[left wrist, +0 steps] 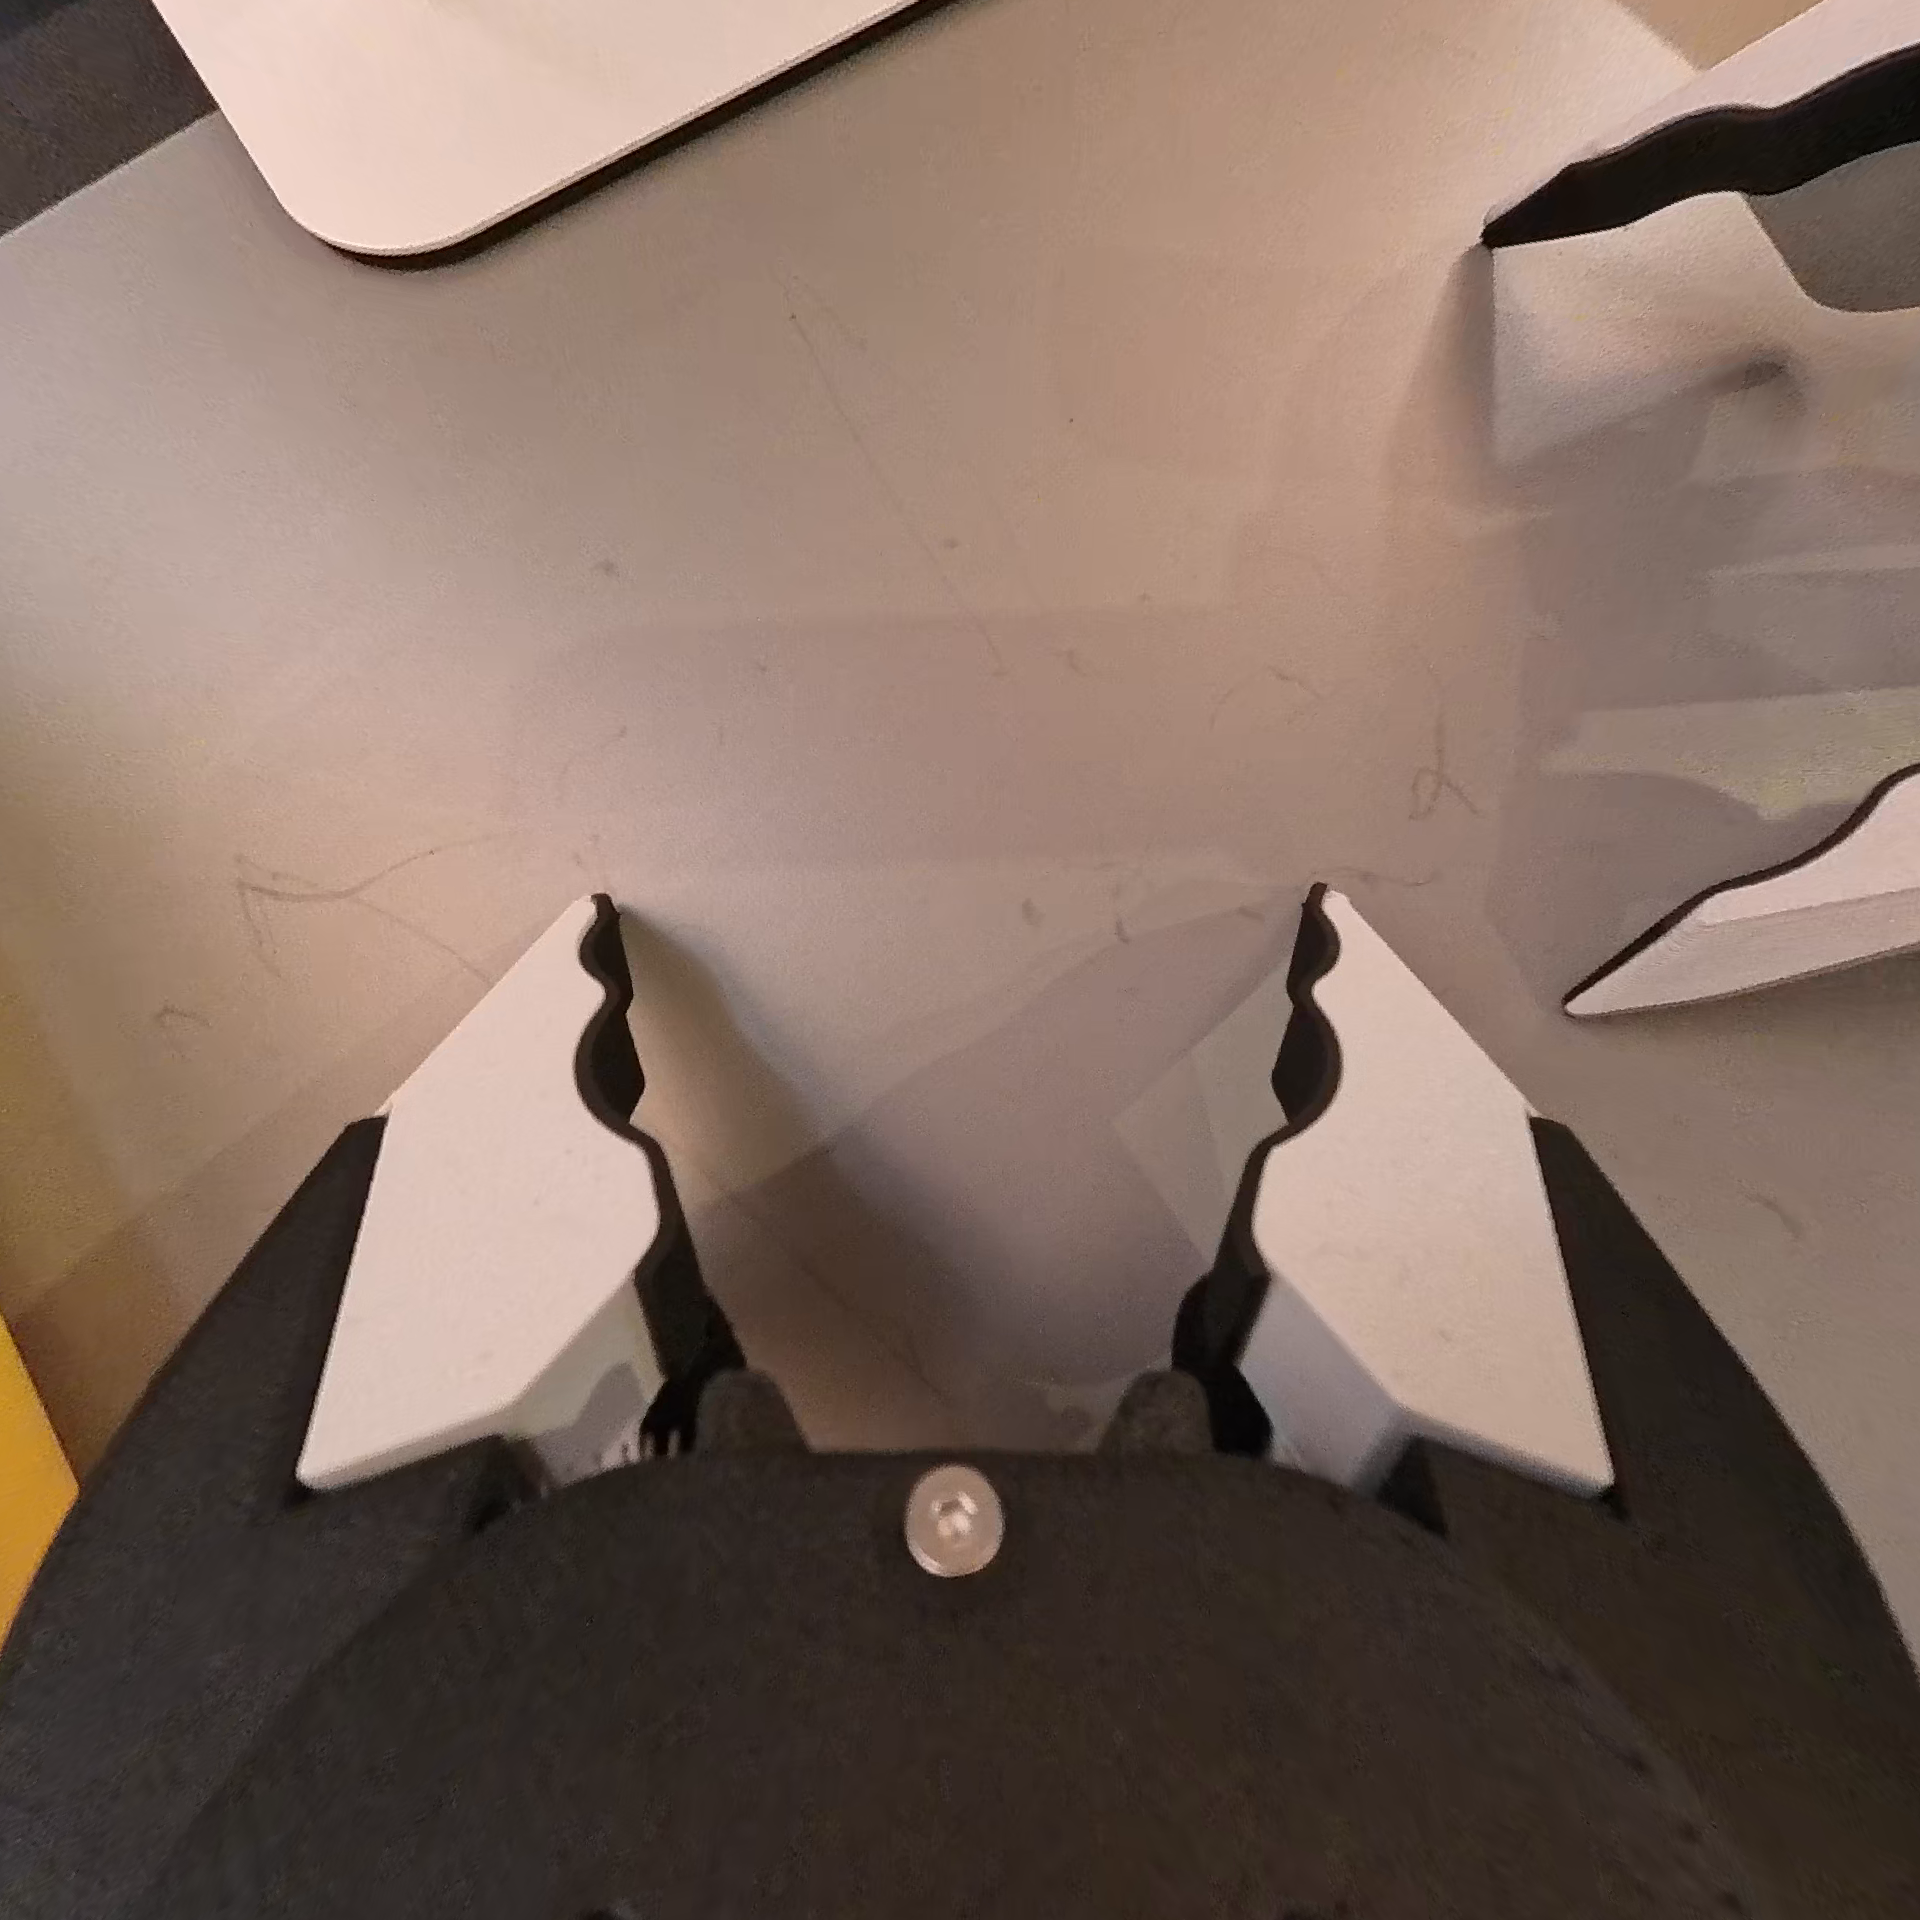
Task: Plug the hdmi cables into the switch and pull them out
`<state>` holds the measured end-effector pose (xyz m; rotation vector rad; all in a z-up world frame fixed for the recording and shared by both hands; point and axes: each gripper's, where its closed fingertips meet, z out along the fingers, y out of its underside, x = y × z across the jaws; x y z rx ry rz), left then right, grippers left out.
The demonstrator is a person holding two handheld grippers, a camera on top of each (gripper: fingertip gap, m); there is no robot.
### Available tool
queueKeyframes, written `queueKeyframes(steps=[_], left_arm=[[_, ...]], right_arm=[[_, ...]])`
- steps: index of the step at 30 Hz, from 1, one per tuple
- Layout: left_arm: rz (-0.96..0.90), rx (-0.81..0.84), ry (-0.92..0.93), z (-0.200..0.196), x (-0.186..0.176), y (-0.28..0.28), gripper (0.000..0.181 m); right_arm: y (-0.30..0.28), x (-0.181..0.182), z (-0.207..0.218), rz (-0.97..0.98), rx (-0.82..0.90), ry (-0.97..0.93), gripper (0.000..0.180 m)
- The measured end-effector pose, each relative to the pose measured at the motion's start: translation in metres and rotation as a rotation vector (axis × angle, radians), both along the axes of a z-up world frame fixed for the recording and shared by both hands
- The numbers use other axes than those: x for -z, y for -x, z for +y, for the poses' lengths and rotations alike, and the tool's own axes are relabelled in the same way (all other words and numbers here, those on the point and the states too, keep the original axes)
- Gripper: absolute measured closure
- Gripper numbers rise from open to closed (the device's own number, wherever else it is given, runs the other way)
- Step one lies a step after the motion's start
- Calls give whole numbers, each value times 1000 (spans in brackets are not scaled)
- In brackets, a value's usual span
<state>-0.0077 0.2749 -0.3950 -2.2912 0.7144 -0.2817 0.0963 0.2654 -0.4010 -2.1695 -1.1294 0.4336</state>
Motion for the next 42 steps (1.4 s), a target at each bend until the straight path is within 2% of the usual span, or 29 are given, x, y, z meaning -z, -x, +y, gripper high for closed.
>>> queueKeyframes(steps=[42], left_arm=[[1, 1, 0, -1, 0, 0, 57]], right_arm=[[2, 0, 4, 18, 9, -10, 20]])
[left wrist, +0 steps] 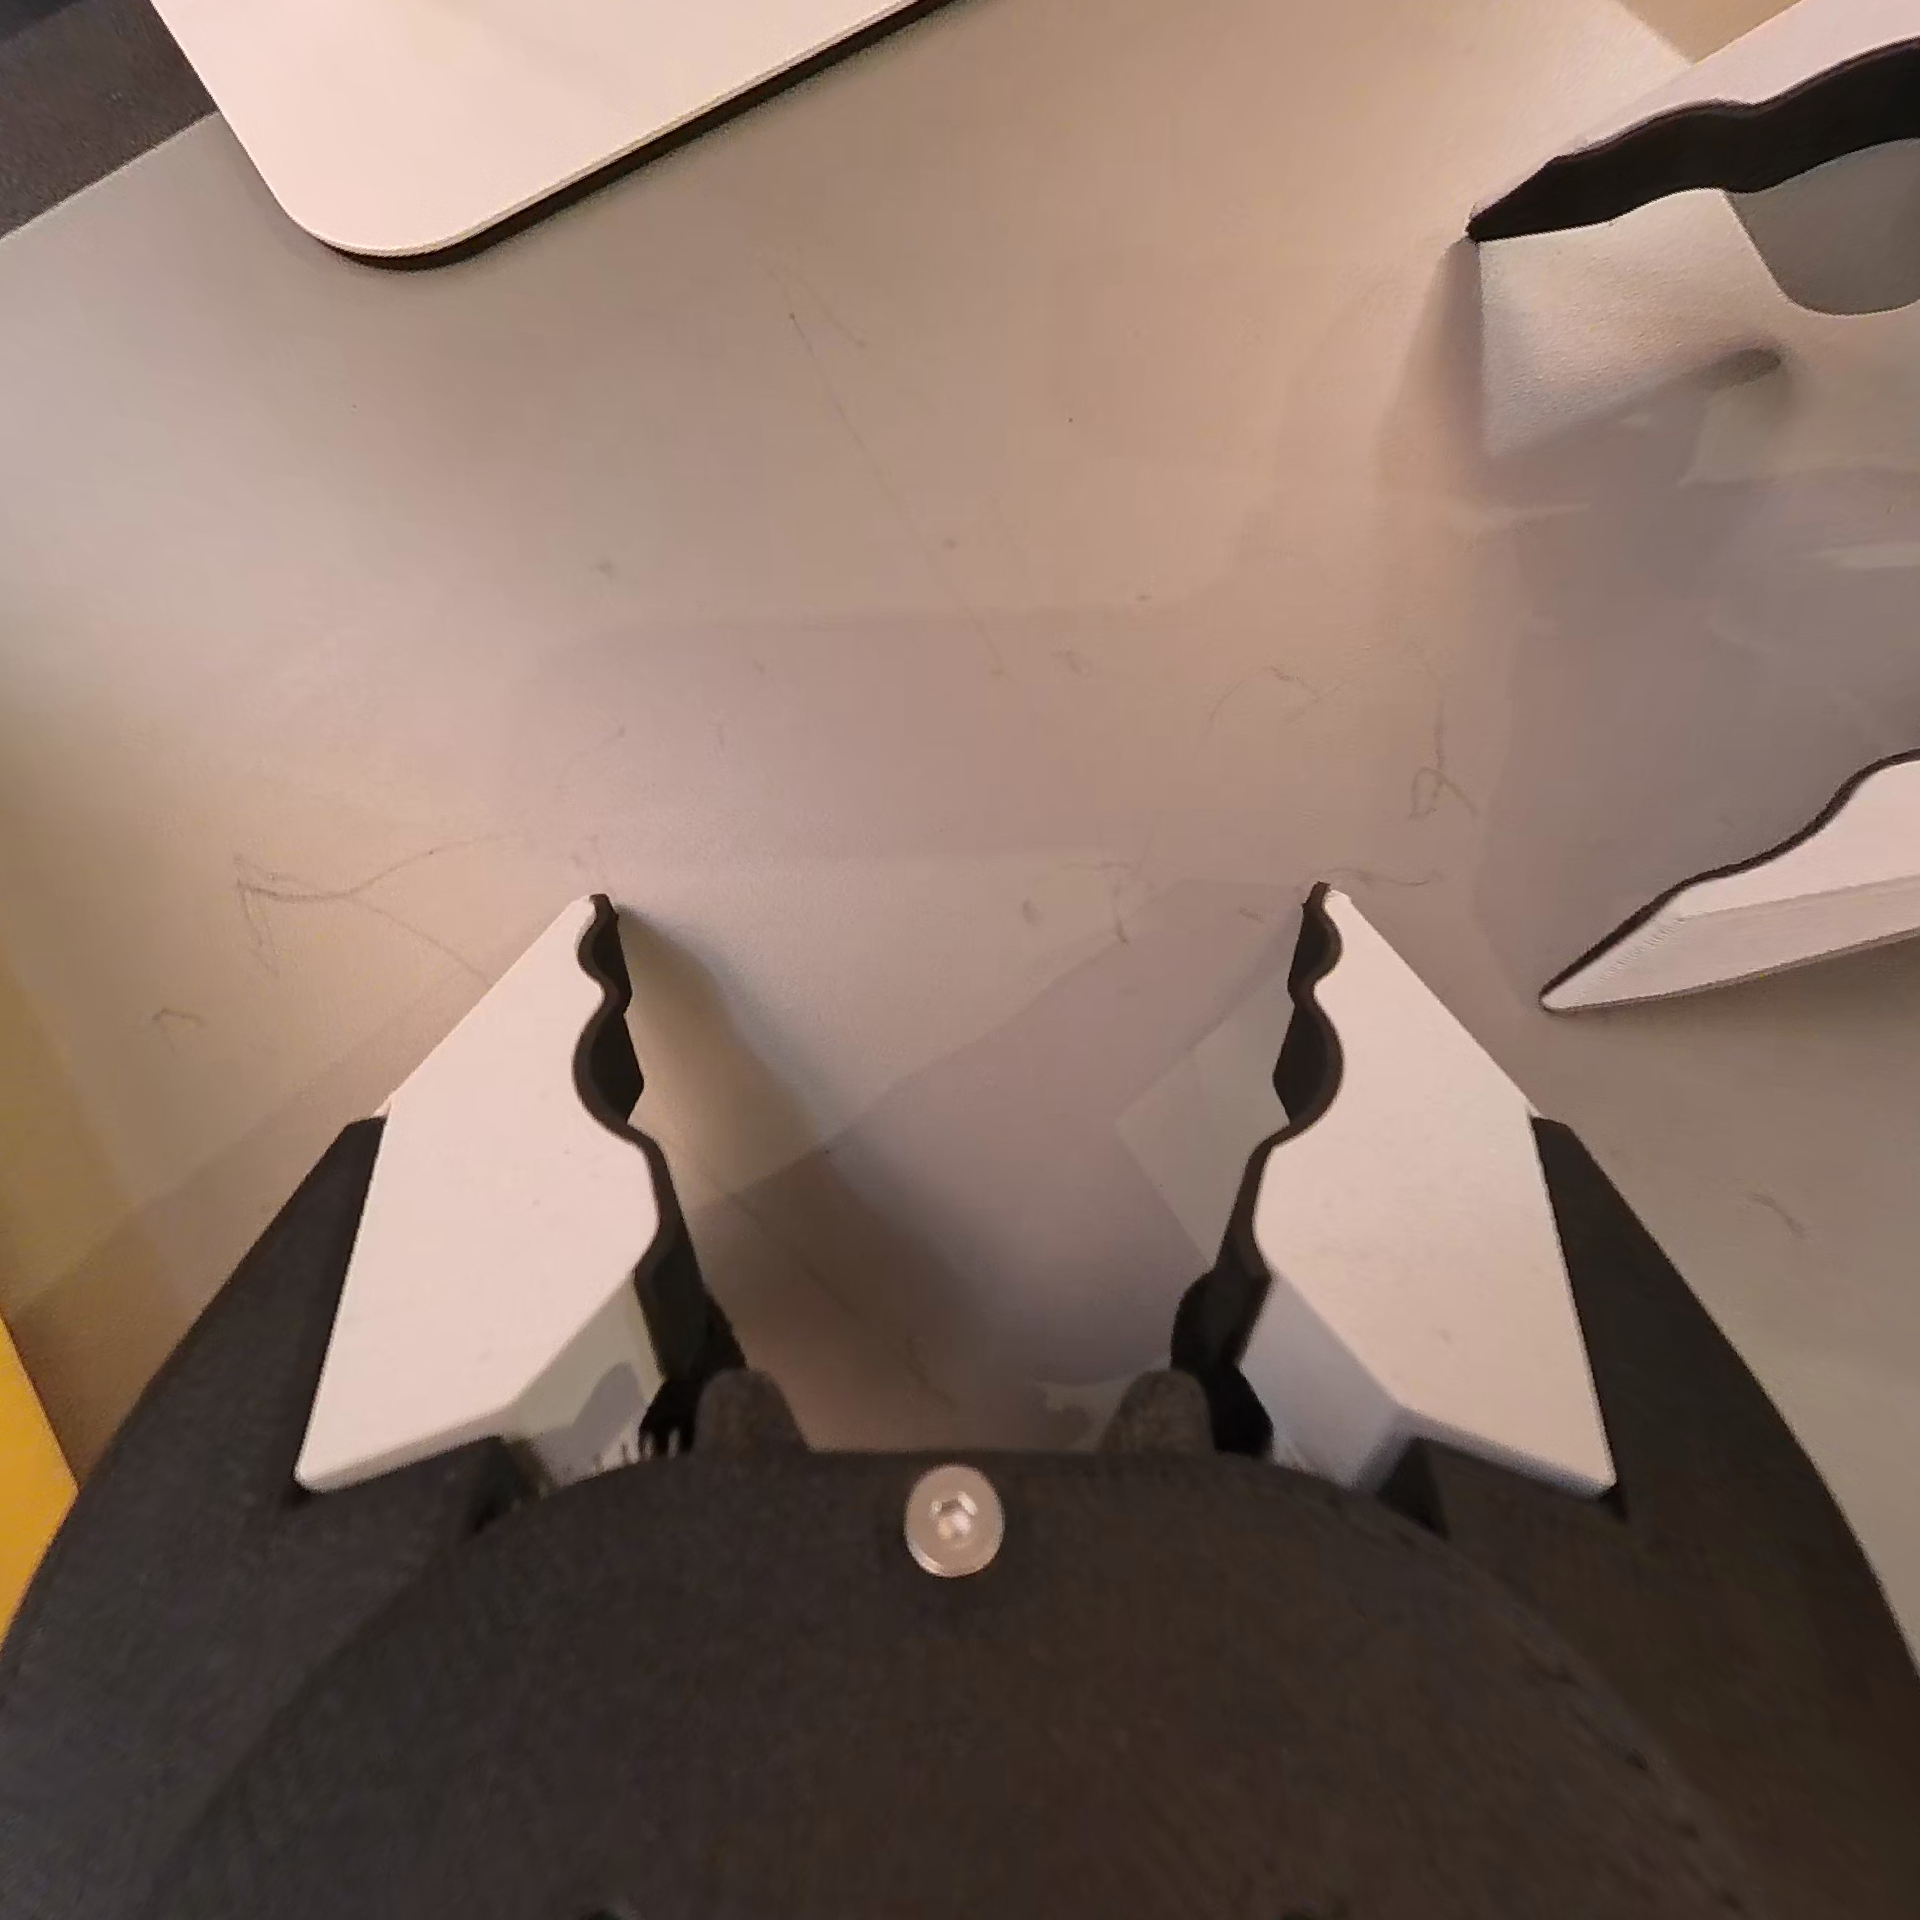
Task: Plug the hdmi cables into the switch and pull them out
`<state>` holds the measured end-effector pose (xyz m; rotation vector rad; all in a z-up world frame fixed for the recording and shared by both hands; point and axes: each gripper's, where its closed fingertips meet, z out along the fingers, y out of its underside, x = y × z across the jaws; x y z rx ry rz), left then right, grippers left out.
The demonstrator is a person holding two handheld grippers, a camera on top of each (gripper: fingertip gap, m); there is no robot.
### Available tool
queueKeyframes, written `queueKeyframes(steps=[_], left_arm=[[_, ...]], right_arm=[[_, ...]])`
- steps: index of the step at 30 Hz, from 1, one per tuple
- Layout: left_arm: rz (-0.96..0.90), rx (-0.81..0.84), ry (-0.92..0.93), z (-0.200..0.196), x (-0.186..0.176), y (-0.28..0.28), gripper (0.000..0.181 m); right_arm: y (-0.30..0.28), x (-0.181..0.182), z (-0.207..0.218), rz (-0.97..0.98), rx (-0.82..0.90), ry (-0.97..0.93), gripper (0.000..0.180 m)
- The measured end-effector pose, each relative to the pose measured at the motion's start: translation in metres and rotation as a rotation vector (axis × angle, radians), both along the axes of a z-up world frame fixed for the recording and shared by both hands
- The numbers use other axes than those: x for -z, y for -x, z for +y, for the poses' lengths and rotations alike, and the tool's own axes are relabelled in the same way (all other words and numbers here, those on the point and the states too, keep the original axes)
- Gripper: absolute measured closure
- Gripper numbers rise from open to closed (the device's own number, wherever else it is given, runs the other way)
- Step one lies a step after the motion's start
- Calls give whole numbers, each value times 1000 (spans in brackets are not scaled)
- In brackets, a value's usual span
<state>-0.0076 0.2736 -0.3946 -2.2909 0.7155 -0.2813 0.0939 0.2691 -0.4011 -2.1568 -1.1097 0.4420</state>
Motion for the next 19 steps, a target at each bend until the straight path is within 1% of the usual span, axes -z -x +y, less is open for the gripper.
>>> queueKeyframes(steps=[13, 19], left_arm=[[0, 1, 0, 0, 0, 0, 56], [0, 1, 1, 0, 0, 0, 56]], right_arm=[[1, 0, 2, 11, 9, -1, 19], [1, 1, 2, -14, 4, 9, 19]])
